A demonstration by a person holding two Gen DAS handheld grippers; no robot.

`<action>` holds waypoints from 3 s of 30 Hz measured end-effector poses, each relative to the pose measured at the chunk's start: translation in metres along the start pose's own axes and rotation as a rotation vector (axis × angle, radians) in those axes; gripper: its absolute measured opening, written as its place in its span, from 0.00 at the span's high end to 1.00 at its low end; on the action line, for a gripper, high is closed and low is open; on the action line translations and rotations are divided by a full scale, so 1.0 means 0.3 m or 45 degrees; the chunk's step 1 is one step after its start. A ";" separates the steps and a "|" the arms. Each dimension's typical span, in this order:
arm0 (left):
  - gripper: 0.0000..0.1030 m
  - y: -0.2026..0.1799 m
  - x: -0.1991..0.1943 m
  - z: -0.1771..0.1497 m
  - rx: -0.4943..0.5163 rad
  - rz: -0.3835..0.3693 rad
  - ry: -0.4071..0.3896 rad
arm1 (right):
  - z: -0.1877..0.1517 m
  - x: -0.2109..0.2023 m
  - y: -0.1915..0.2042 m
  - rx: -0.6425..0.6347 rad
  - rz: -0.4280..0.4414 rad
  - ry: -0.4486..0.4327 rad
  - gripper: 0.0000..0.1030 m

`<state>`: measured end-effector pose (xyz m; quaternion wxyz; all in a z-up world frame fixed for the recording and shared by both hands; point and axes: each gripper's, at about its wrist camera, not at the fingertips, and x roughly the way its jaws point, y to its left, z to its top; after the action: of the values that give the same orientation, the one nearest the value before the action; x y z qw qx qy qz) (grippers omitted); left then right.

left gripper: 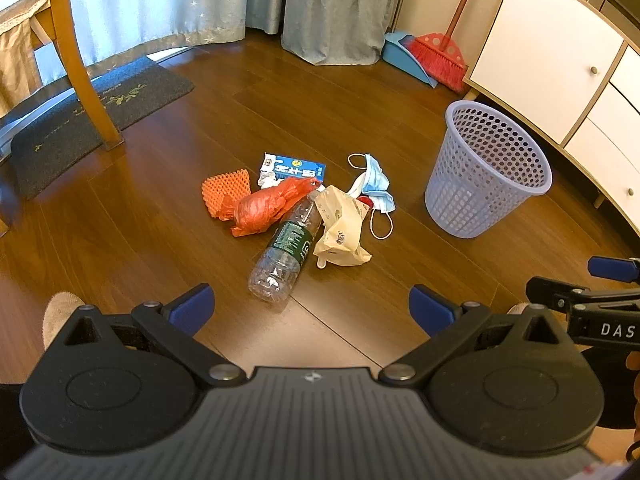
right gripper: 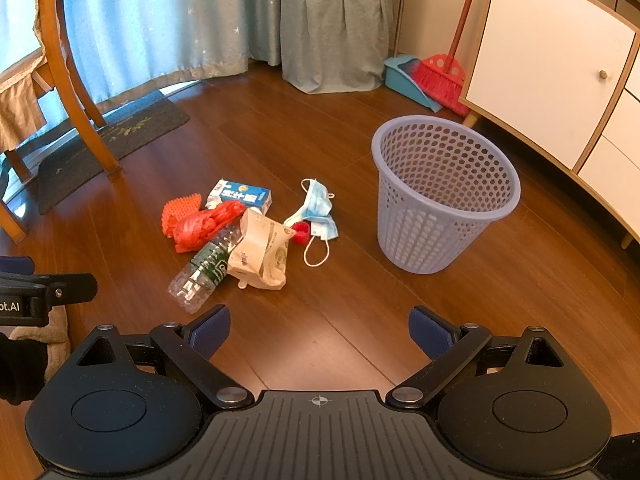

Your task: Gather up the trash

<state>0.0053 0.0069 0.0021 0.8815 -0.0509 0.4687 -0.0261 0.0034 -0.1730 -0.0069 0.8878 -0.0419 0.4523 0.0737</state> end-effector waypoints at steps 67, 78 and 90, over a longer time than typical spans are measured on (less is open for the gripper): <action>0.01 -0.018 0.630 0.381 0.463 -0.115 0.028 | 0.309 0.764 -0.382 -0.884 0.185 -0.011 0.60; 0.01 -0.040 0.695 0.397 0.607 -0.238 -0.020 | 0.267 0.871 -0.407 -0.803 0.183 -0.048 0.85; 0.01 -0.022 0.754 0.373 0.631 -0.352 -0.009 | 0.274 0.884 -0.375 -0.788 0.115 -0.079 0.96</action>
<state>0.2246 -0.0134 -0.1211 0.8567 0.1028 0.4337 -0.2597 0.2418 -0.2476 -0.1724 0.8421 -0.2877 0.3824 0.2486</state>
